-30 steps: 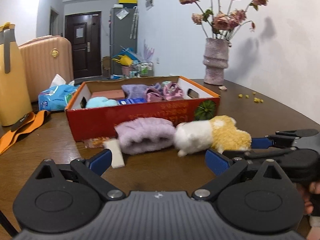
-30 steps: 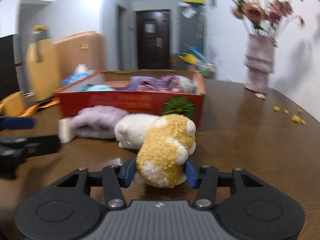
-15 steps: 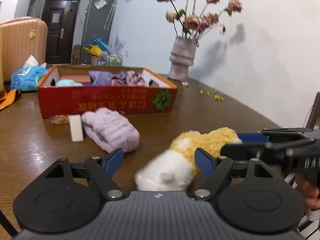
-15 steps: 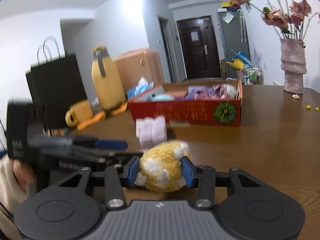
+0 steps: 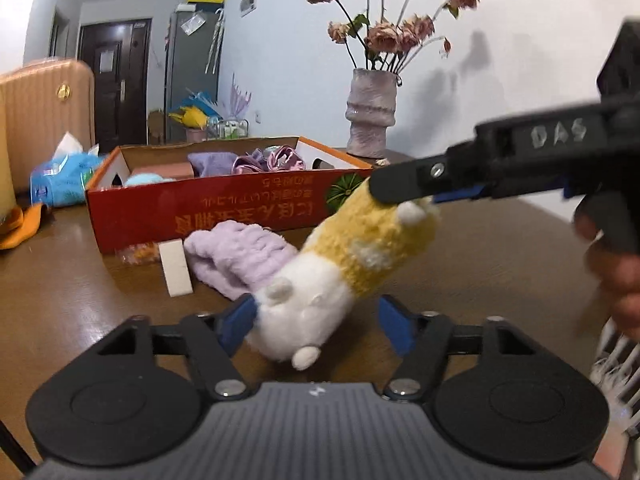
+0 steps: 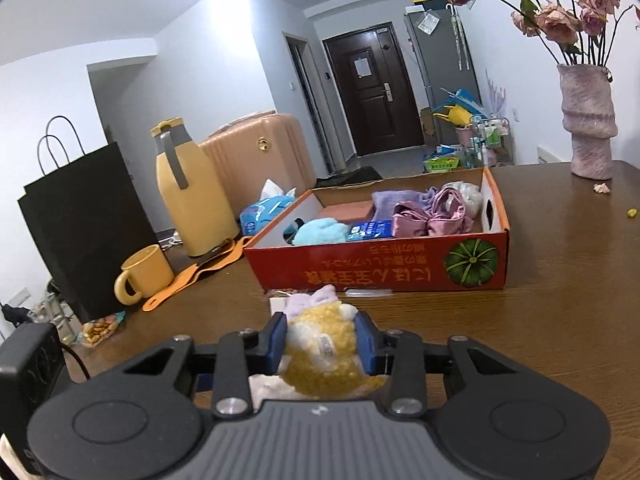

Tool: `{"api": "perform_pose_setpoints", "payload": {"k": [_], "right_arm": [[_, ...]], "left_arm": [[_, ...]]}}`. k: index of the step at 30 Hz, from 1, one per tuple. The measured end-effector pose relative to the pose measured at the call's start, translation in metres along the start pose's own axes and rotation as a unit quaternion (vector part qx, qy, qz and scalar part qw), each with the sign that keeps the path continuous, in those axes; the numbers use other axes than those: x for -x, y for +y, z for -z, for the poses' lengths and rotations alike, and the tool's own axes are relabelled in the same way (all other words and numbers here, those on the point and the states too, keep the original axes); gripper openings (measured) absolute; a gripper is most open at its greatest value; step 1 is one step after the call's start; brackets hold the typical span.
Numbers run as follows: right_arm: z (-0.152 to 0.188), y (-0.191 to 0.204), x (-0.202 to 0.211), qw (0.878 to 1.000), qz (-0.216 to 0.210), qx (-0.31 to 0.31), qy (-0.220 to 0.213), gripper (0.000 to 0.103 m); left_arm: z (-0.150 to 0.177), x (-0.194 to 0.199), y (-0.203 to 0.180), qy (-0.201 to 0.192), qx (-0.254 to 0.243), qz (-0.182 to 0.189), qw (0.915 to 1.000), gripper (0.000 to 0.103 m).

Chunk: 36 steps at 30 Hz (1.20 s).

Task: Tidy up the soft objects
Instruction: 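Lift the plush with the right tool while the left tool closes on its white end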

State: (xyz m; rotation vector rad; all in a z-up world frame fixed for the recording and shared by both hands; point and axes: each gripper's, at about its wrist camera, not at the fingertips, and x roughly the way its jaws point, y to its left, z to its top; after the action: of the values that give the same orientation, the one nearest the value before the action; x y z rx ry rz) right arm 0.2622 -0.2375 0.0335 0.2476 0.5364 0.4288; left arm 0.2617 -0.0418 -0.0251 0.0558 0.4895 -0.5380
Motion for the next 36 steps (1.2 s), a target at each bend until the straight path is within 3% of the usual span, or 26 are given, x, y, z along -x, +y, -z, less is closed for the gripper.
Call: {"api": "perform_pose_setpoints", "payload": {"k": [1,5,9,15,19,22,26,28,29,30,32,36], "right_arm": [[0.0,-0.002,0.0,1.0,0.0,-0.007,0.001,0.036],[0.003,-0.013,0.004,0.999,0.025,-0.03,0.0,0.036],[0.008,-0.017,0.008,0.999,0.016,-0.03,-0.002,0.04],[0.028,-0.007,0.015,0.998,0.004,0.057,-0.002,0.069],[0.047,-0.004,0.012,0.994,0.023,0.109,0.008,0.069],[0.053,-0.001,0.005,0.986,0.057,0.154,-0.019,0.056],[0.05,-0.003,-0.004,0.976,0.08,0.194,-0.064,0.056],[0.044,-0.007,-0.008,0.977,0.075,0.184,-0.073,0.052],[0.04,-0.01,-0.011,0.98,0.071,0.172,-0.074,0.044],[0.036,-0.012,-0.013,0.982,0.07,0.159,-0.076,0.031],[0.028,-0.019,-0.016,0.988,0.056,0.128,-0.067,0.027],[0.03,-0.021,-0.018,0.991,0.059,0.114,-0.035,0.024]], "left_arm": [[-0.001,-0.002,0.002,0.001,0.002,0.004,1.0,0.062],[-0.003,-0.008,0.005,0.004,-0.008,0.004,1.0,0.035],[-0.003,-0.012,0.009,0.014,0.003,0.018,0.9997,0.033],[-0.001,-0.012,0.012,0.023,0.019,0.026,0.9992,0.032],[-0.001,-0.011,0.014,0.025,0.025,0.033,0.9988,0.032],[-0.002,-0.01,0.014,0.024,0.025,0.044,0.9985,0.023],[-0.003,-0.01,0.016,0.031,0.032,0.042,0.9981,0.021],[-0.001,-0.009,0.016,0.033,0.031,0.041,0.9981,0.026],[0.0,-0.008,0.014,0.033,0.028,0.038,0.9983,0.038],[0.0,-0.008,0.013,0.034,0.026,0.032,0.9986,0.058],[0.001,-0.009,0.011,0.035,0.028,0.017,0.9988,0.077],[0.0,-0.014,0.014,0.042,0.051,0.018,0.9977,0.069]]}}
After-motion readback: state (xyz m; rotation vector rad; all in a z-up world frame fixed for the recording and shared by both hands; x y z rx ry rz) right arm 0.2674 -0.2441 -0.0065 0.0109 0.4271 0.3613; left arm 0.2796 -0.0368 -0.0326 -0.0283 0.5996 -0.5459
